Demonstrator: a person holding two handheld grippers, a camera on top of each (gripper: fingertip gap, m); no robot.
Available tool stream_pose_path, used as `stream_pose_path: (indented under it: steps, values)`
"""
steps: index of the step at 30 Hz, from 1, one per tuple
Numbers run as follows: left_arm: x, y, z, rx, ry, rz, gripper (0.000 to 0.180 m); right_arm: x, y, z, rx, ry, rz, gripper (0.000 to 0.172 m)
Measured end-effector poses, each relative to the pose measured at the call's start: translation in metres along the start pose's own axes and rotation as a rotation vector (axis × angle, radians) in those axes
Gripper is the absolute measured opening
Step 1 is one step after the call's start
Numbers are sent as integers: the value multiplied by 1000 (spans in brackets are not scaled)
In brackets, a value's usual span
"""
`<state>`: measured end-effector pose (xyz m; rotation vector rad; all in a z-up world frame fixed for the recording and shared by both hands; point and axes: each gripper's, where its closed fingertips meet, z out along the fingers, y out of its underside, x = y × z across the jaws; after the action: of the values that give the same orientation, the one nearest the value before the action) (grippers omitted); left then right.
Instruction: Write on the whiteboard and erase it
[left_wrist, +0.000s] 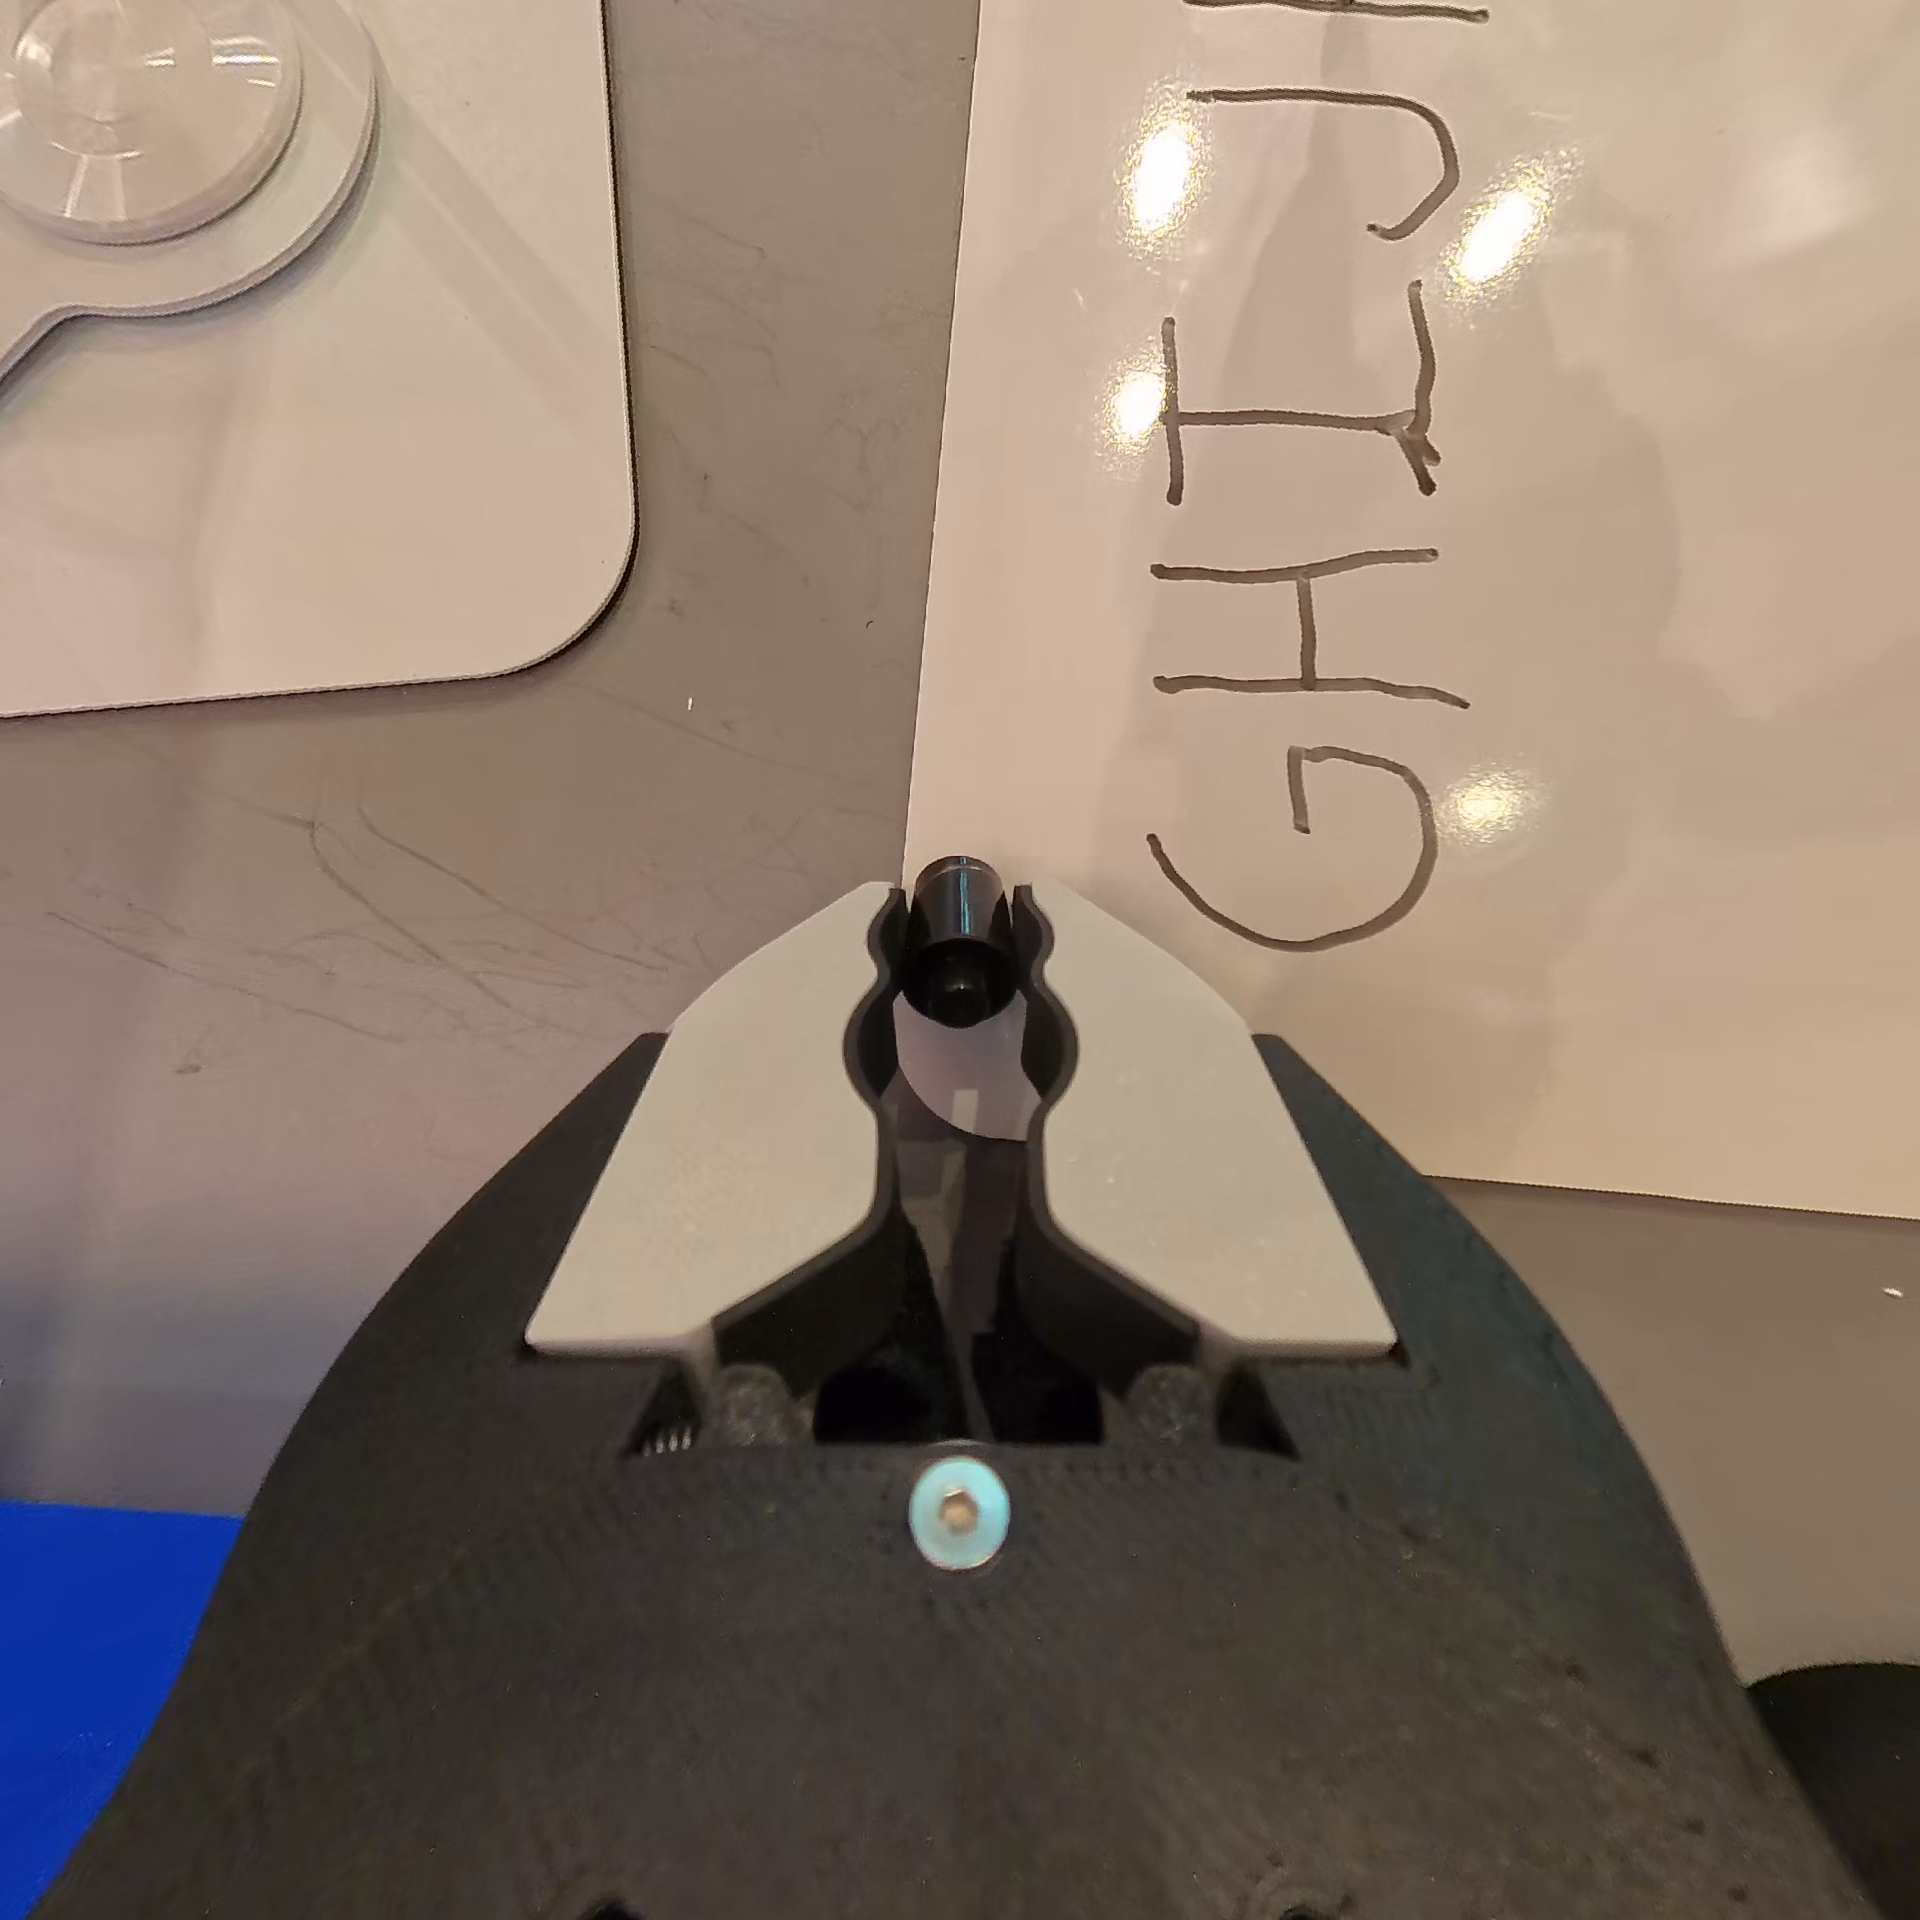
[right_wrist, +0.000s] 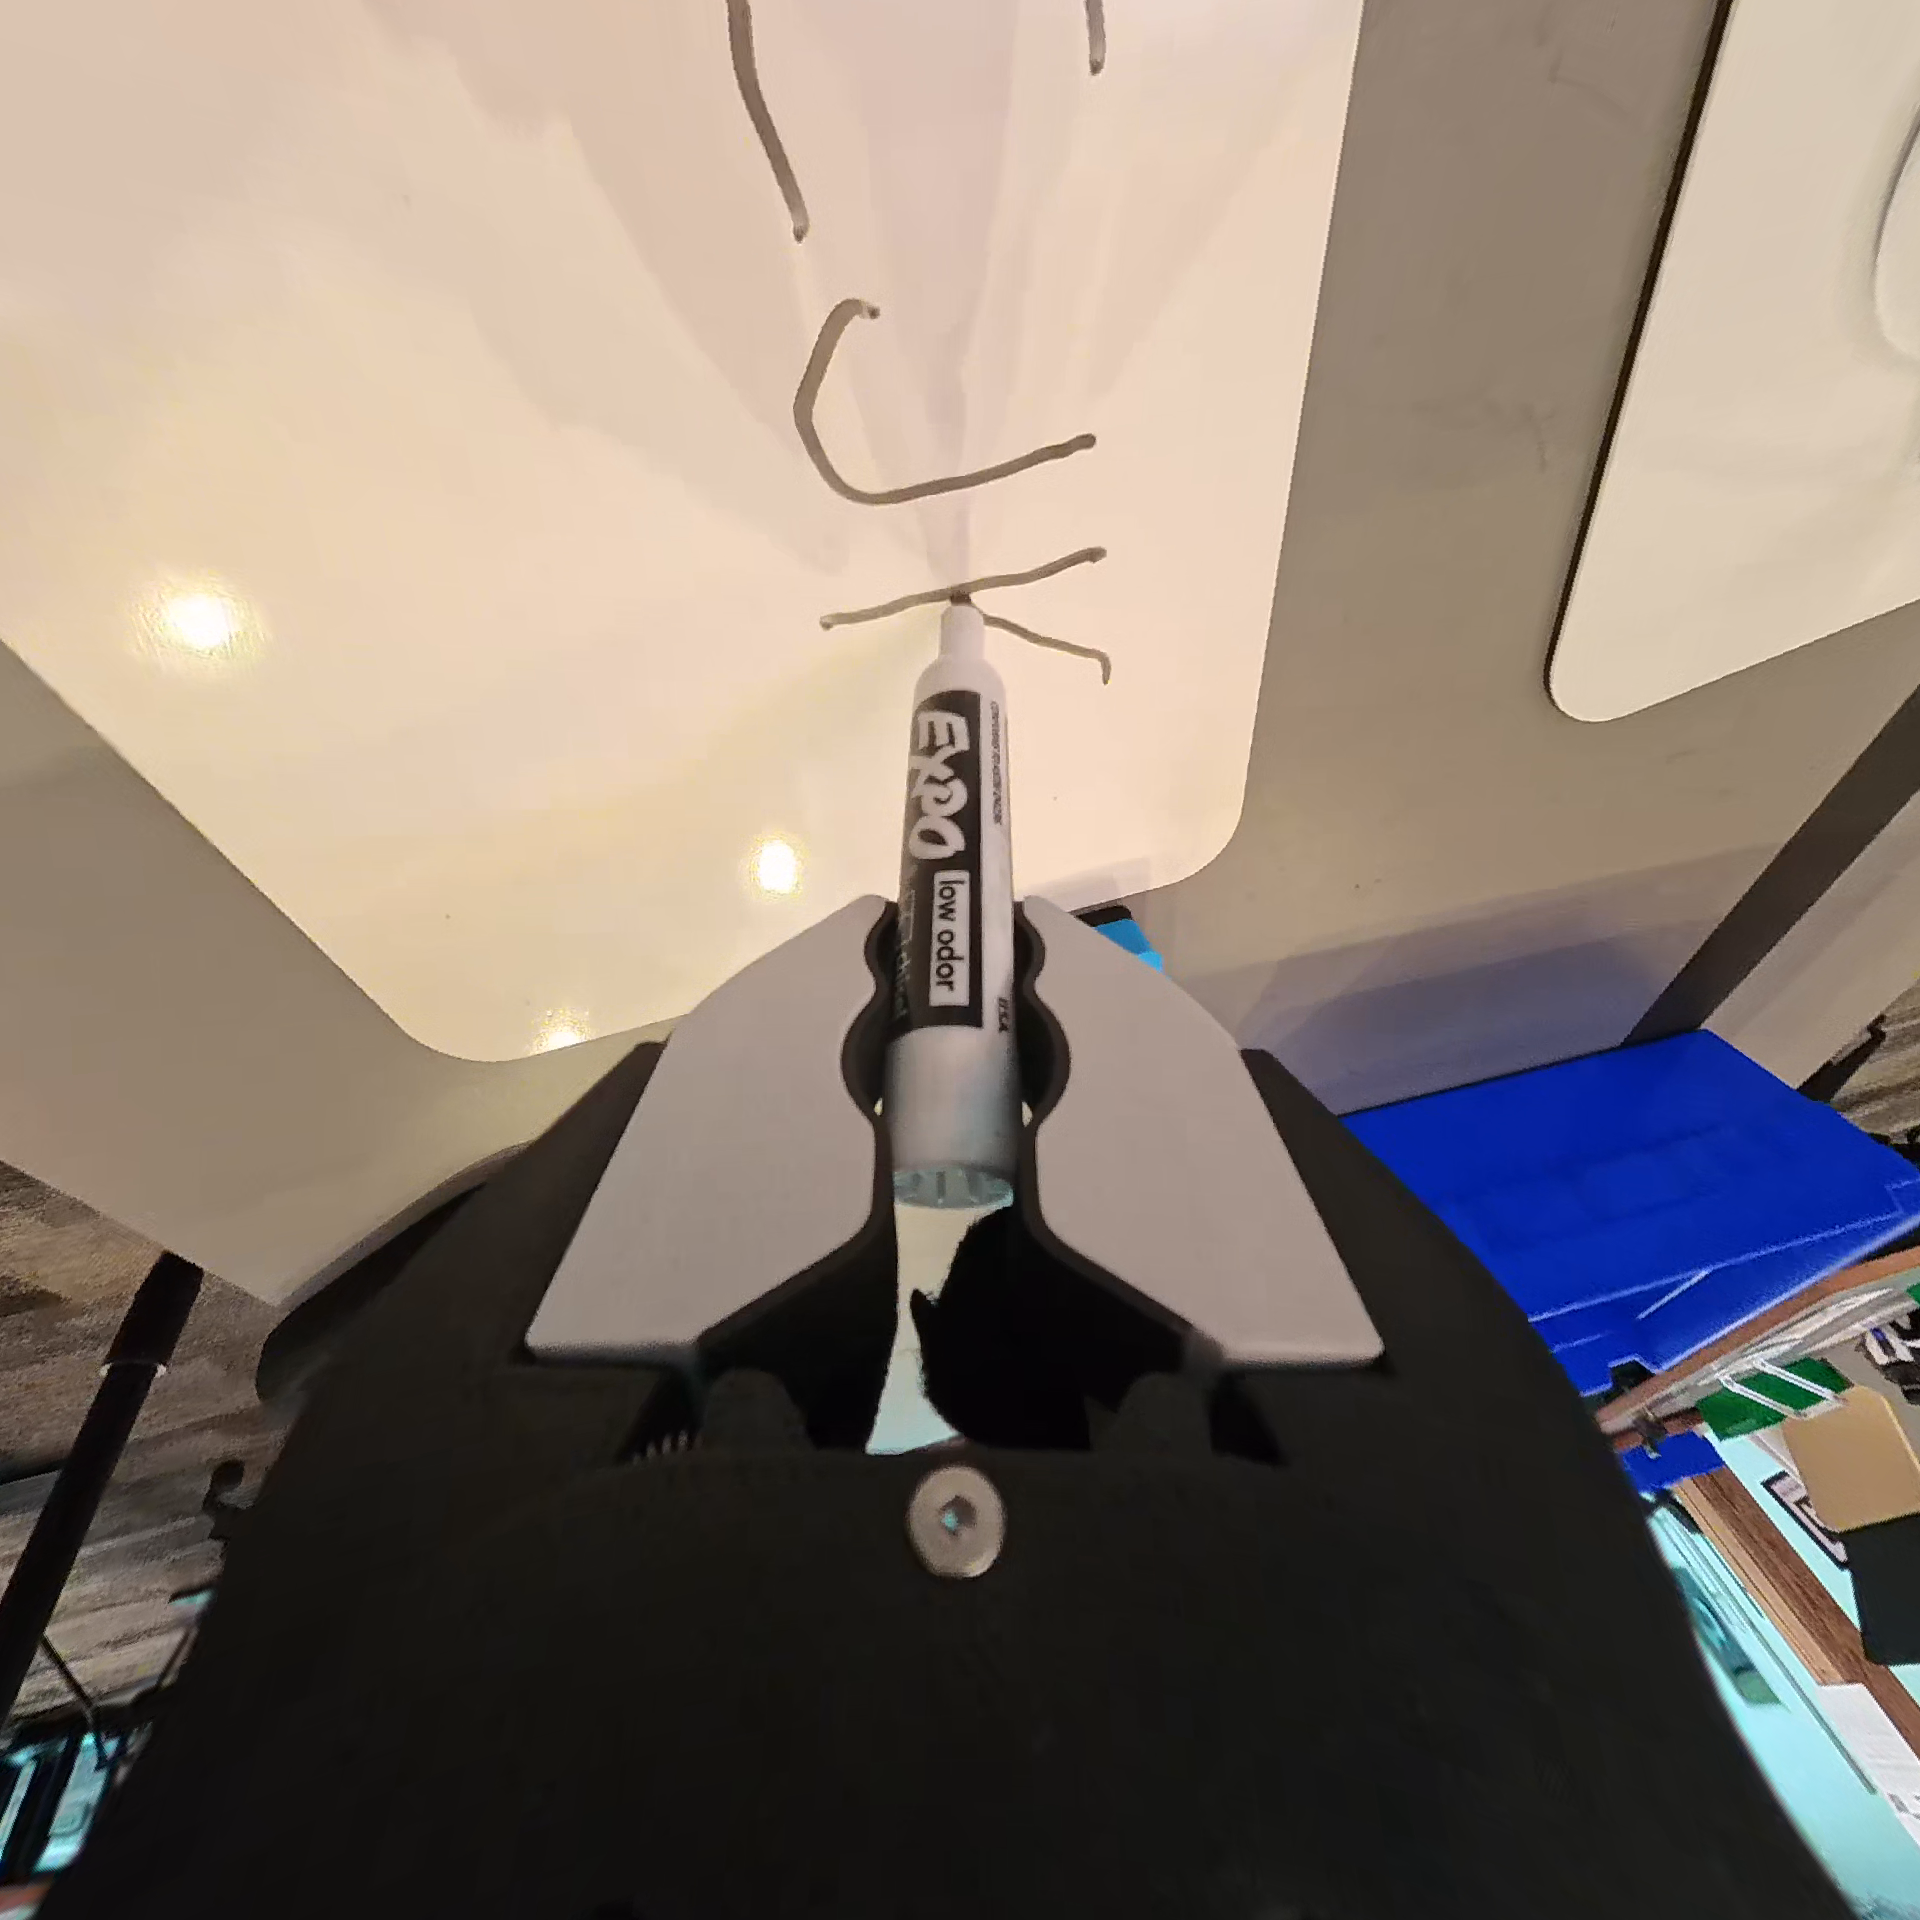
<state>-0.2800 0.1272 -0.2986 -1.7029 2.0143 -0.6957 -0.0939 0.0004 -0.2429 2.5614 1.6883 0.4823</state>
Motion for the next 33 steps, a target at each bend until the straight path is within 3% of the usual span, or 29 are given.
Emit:
stream_pose_path:
  steps: [23,33]
  values:
    - [0,0,0,-3,-2,2,20,-29,42,1,-82,-37,46,22]
    - [0,0,0,-2,-2,2,20,16,38,0,-45,58,94,21]
